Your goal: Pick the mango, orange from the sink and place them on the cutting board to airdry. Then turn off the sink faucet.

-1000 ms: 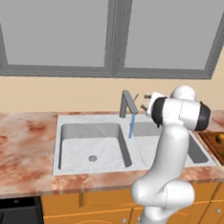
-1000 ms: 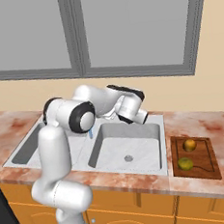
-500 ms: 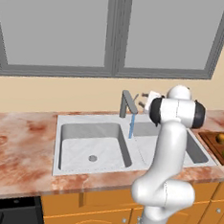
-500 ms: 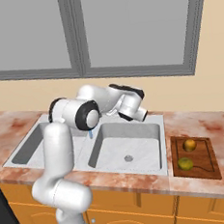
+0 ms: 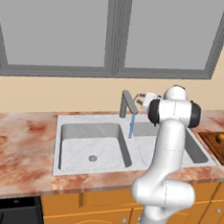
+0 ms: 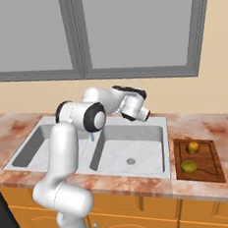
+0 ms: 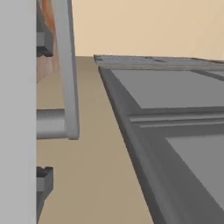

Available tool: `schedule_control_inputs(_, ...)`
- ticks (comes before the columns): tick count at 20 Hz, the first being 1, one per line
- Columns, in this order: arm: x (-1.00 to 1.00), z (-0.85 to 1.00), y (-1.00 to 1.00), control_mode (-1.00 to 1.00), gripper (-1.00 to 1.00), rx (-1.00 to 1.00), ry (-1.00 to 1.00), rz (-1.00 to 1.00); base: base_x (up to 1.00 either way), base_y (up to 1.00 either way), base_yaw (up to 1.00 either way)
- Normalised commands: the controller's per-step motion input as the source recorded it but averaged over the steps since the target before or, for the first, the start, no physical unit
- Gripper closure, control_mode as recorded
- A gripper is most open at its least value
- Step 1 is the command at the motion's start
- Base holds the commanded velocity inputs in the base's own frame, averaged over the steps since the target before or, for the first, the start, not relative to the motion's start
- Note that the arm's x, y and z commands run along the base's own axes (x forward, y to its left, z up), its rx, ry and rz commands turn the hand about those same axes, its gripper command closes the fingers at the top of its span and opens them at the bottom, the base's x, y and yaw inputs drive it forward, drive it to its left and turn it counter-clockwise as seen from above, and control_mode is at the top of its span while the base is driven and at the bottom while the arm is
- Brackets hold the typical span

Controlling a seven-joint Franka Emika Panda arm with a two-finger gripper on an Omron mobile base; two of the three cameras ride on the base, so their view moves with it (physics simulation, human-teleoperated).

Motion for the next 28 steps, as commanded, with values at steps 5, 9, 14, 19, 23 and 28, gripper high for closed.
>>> schedule_control_inputs(5,0.31,-0.09,0.00,-1.00,-1.00,0.05,0.14,0.03,0.00,0.00,0.00)
schedule_control_inputs(9,0.36,-0.06,0.10,-1.00,-1.00,0.05,0.13,0.05,0.00,0.00,0.00)
schedule_control_inputs(14,0.32,-0.04,0.24,-1.00,-1.00,0.04,0.11,0.06,0.00,0.00,0.00)
schedule_control_inputs(19,0.15,-0.04,0.63,-1.00,-1.00,0.02,0.09,0.09,0.00,0.00,0.00)
schedule_control_inputs(23,0.07,-0.04,0.99,-1.00,-1.00,0.00,0.10,0.10,0.00,0.00,0.00)
schedule_control_inputs(28,0.00,-0.05,1.00,-1.00,-1.00,0.00,0.10,0.11,0.00,0.00,0.00)
